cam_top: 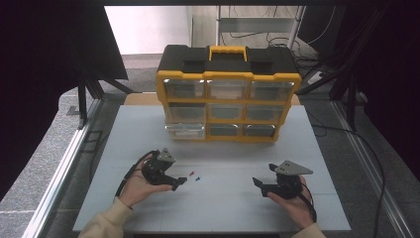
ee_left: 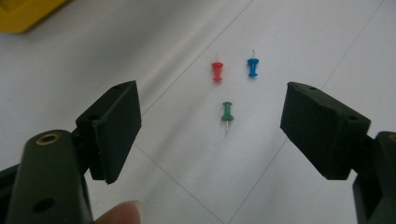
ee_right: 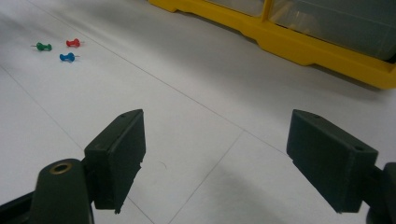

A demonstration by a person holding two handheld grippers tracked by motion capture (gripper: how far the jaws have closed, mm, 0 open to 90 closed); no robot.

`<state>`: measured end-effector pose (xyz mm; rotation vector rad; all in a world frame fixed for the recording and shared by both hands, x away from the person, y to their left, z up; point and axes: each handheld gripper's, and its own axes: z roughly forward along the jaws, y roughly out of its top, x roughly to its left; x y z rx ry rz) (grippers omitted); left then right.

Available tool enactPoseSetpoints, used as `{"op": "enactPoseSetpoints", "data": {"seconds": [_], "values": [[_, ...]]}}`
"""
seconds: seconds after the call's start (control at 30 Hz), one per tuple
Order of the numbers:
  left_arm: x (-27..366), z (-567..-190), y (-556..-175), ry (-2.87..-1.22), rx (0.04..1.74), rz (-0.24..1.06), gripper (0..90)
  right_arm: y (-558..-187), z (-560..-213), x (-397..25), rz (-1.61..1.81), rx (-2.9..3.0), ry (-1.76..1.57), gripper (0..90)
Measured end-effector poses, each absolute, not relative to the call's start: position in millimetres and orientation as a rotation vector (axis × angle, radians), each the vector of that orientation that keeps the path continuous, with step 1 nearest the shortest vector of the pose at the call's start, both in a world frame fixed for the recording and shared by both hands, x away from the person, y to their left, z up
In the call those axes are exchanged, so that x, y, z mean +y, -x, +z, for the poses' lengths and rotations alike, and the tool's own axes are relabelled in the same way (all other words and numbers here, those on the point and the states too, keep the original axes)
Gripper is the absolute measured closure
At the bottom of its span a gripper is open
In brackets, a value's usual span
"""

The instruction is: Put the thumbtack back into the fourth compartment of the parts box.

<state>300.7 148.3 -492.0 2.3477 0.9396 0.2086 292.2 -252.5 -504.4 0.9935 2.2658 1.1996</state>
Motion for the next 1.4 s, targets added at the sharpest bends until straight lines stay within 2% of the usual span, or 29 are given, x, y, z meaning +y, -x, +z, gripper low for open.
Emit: {"op": "enactPoseSetpoints", "data": {"seconds": [0.33, 0.53, 0.83, 0.97, 1.23, 1.4], "values": [[128.2, -502.3, -314.9, -2.464, 0.895, 0.084, 25.8, -292.2, -505.4, -252.1, 1.190, 2.272, -1.005, 19.6], [120.6, -507.6, -319.4, -2.544, 0.859, 0.058, 30.9, -292.7, -506.1, -252.2, 1.180, 2.279, -1.008, 19.7], [116.9, -513.0, -321.6, -2.609, 0.820, 0.069, 49.3, -292.0, -506.2, -253.2, 1.168, 2.275, -1.014, 19.7], [116.3, -512.9, -321.3, -2.636, 0.810, 0.094, 54.6, -291.8, -506.3, -253.6, 1.171, 2.276, -1.013, 19.7], [115.3, -512.2, -319.3, -2.643, 0.784, 0.090, 81.8, -291.6, -506.4, -253.7, 1.164, 2.275, -1.017, 19.7], [115.4, -512.1, -319.1, -2.642, 0.784, 0.088, 82.7, -291.6, -506.6, -253.7, 1.158, 2.275, -1.021, 19.8]]}}
